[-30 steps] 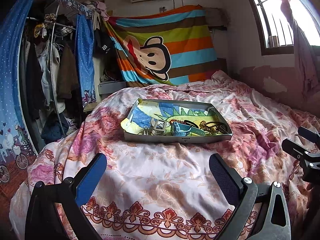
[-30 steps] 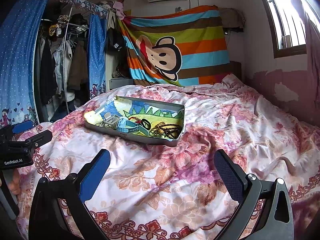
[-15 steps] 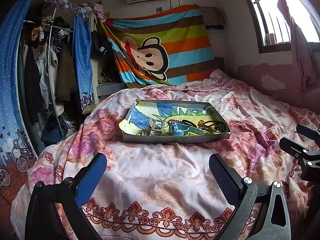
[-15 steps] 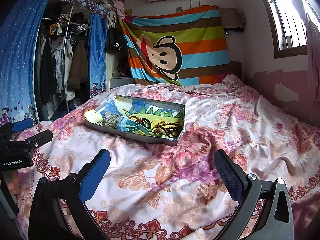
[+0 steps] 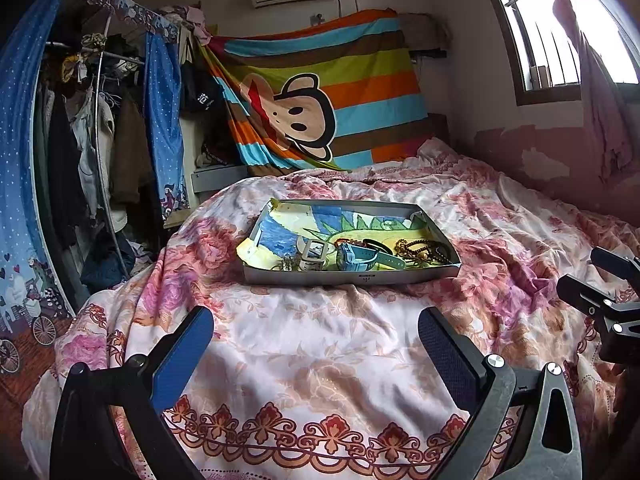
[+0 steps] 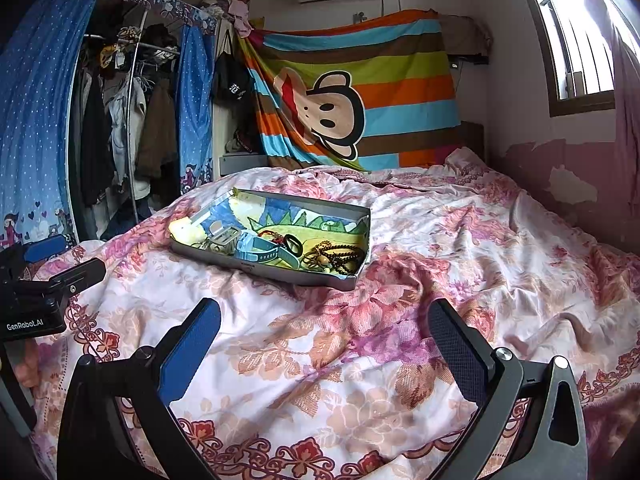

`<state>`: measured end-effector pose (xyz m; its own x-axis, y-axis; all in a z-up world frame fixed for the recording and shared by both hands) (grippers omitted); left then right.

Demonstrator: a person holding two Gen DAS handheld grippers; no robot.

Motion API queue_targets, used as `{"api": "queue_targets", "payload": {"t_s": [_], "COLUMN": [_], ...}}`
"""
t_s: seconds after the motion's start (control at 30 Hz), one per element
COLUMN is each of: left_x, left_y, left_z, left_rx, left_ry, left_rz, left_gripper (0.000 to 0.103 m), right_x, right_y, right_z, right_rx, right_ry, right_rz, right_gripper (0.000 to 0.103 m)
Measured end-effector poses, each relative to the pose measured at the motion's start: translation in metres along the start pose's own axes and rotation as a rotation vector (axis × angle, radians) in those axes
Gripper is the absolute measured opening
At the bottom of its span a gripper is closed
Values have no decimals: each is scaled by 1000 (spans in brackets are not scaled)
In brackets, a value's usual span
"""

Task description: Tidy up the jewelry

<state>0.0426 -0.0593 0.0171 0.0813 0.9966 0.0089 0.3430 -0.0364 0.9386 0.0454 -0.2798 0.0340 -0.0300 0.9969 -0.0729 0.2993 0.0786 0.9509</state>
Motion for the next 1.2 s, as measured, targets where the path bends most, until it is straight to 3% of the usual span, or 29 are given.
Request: {"api": "queue_targets", "payload": {"t_s": [1.2], "left_x": [-2], "left_y": [-2], "left_z": [2], "left_rx": [13], "left_ry": [-9], "left_rz": [-7], "left_gripper": [103], "right_x": [2], "right_y": [1], "right_z": [-1], "right_rx": [1], "right_ry": [-1], "right_rz": [-3], "right_gripper": [102]}}
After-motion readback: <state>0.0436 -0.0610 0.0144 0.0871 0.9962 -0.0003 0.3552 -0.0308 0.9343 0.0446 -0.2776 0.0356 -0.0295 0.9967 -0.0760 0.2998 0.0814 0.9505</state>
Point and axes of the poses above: each gripper's, at about its wrist camera, not at the fingertips, and z roughly the way its jaws point, x to its left, y to its top, the point moved 4 cm from there along z, roughly the way its jaws point, and after that the axes turned 9 degrees about -y, right-handed, at the moved point
